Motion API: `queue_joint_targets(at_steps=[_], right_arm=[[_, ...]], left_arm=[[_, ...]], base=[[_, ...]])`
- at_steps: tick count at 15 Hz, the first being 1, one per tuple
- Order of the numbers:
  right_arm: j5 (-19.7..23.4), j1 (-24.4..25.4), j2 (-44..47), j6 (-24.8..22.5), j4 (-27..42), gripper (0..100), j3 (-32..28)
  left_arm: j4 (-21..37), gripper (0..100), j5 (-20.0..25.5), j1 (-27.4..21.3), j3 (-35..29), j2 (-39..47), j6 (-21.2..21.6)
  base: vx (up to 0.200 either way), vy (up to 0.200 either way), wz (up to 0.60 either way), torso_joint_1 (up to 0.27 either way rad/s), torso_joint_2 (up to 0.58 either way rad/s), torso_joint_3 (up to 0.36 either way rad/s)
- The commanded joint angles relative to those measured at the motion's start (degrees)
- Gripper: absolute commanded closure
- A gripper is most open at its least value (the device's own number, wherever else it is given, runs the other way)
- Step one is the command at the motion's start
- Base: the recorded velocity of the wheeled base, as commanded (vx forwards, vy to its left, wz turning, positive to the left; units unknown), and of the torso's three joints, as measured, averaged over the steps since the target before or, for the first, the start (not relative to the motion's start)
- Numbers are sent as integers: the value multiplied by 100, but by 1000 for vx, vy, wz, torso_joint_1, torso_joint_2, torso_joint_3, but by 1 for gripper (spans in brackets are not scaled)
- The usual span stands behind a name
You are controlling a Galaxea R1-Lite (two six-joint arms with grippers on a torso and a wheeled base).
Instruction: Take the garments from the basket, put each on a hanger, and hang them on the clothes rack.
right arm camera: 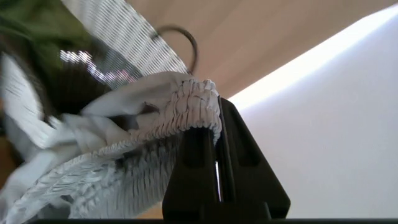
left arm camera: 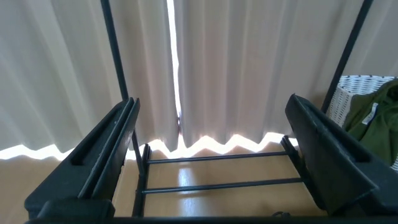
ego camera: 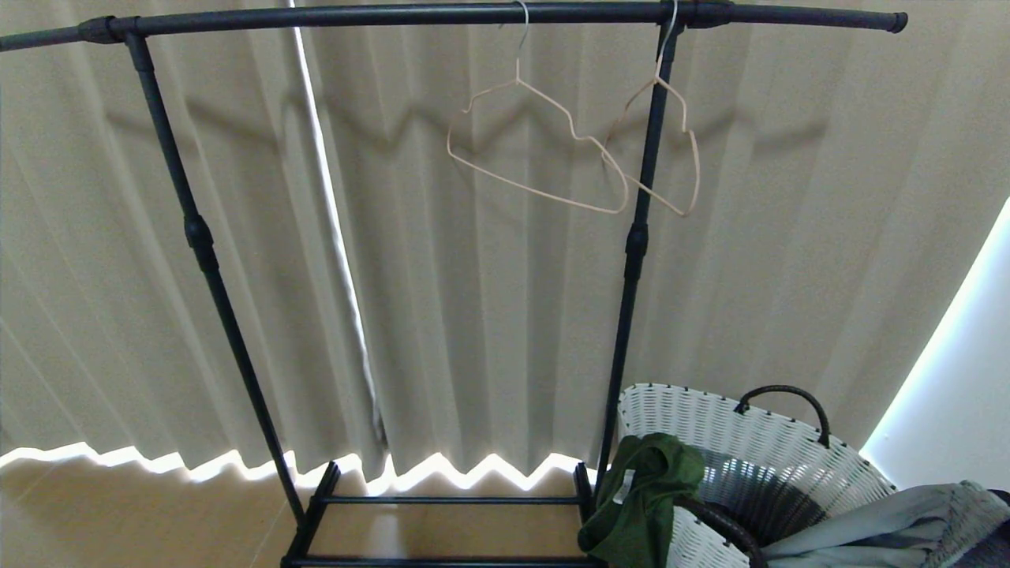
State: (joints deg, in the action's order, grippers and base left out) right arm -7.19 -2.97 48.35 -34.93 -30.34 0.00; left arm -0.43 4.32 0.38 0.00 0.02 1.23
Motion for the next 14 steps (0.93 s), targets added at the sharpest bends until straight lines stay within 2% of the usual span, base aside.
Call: queue_joint_targets(at_steps=[1, 6, 11, 14], right_arm=[[271, -1, -431, 39, 99, 100, 0], [271, -1, -959, 39, 591, 100, 0], [297, -1, -950, 39, 617, 100, 0], [297, -1, -932, 47, 617, 100, 0]], left_arm=[[-1, 0, -1, 6, 0, 6, 0], [-1, 0, 8, 6, 0, 6, 9], [8, 0, 17, 6, 0, 6, 79], [8, 0, 113, 6, 0, 6, 105]], base=[[-200, 0, 0, -2, 2, 2], [-200, 0, 0, 3, 2, 4], [0, 0, 0, 0, 0, 0], [0, 200, 0, 2, -1, 2]])
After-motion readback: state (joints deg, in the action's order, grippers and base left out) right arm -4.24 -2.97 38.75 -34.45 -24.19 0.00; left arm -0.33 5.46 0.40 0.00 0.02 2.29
